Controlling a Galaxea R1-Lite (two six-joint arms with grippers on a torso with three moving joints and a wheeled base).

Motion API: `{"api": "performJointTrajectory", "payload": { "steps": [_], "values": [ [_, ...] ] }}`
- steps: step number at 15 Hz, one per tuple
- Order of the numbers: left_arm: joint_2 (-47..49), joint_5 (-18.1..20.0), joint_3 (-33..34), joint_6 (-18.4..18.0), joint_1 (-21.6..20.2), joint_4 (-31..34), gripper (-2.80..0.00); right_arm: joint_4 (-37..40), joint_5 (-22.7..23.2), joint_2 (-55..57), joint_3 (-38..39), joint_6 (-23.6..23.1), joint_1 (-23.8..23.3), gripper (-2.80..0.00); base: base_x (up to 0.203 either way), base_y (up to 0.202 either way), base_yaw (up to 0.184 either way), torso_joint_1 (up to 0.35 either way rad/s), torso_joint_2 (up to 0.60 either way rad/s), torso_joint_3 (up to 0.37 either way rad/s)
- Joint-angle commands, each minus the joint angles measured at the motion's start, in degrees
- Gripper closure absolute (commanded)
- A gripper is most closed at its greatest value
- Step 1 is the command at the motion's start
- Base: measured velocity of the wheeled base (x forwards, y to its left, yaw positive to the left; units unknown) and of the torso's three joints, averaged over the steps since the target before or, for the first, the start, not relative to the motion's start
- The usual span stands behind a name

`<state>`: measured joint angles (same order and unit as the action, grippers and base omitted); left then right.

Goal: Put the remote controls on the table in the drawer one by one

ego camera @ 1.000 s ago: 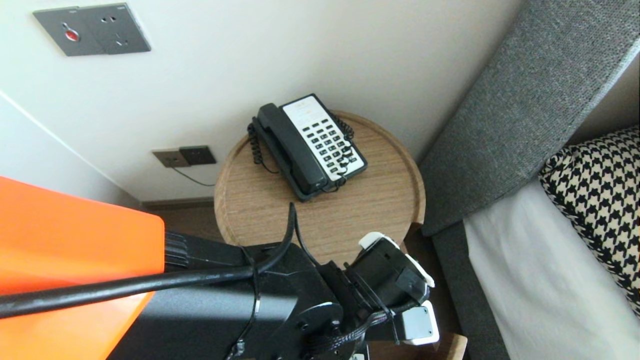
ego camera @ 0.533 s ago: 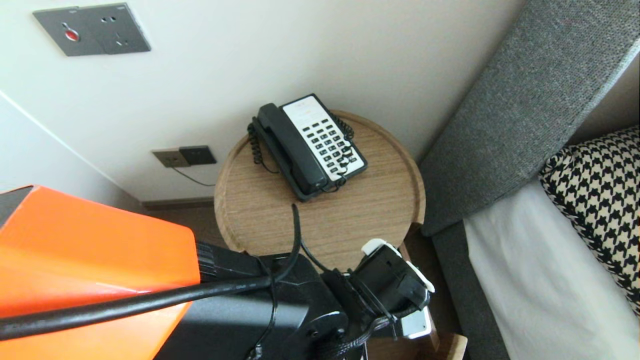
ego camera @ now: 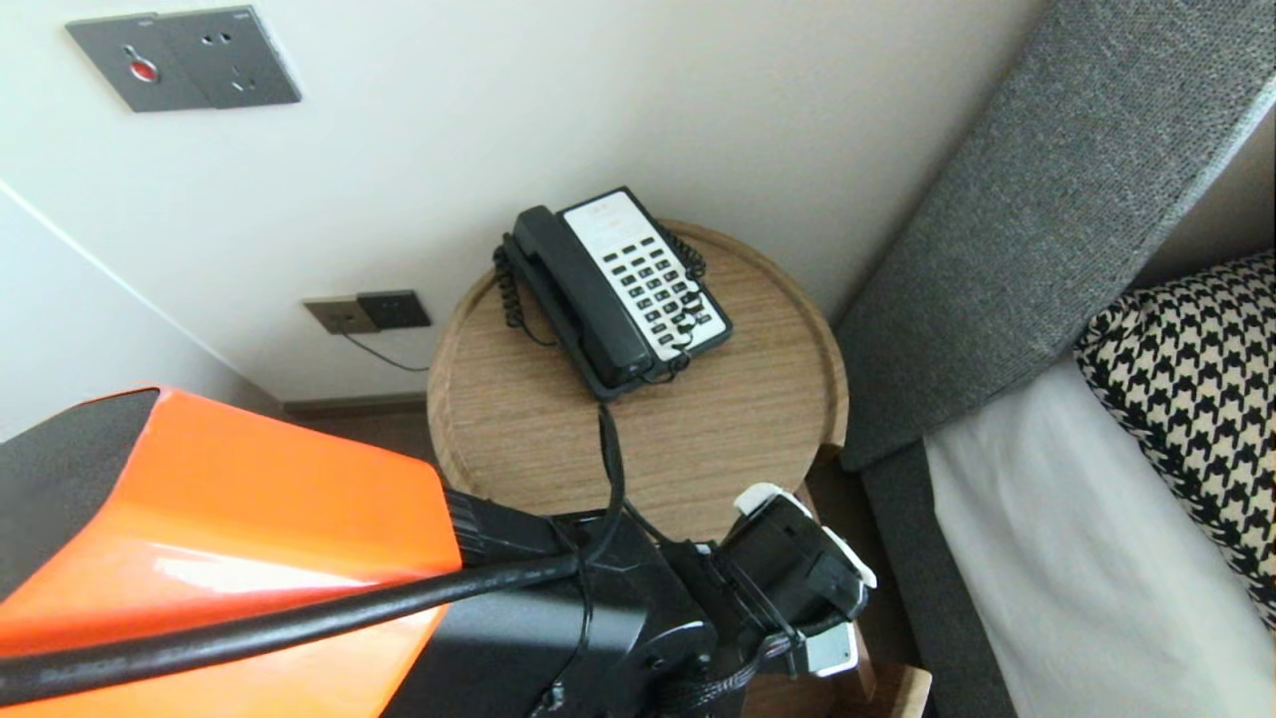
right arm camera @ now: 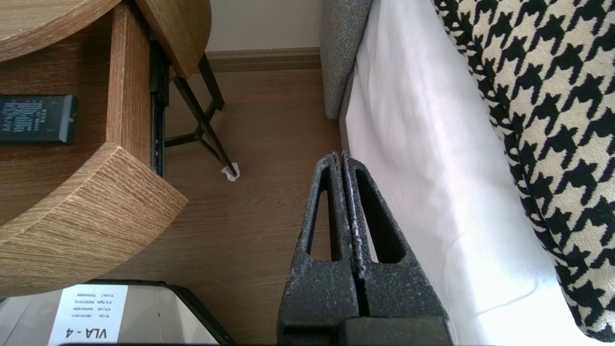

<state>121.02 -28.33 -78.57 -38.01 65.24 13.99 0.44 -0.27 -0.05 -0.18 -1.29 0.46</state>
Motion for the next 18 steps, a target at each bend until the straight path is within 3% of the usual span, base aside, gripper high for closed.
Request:
{"api": "performJointTrajectory", "payload": {
  "steps": [1,18],
  "values": [
    [1.14,-0.24,-1.53,-0.09,0.06,0.01,0.0,0.0,0.0,-0.39,0.01,-0.03,0.06,0.0,0.0,0.0,0.0,0.0,0.0,0.0],
    [6.37,-0.06,-4.92,-0.08,-1.07,2.64,0.0,0.0,0.0,-0.39,0.01,-0.03,0.06,0.0,0.0,0.0,0.0,0.0,0.0,0.0]
  ]
}}
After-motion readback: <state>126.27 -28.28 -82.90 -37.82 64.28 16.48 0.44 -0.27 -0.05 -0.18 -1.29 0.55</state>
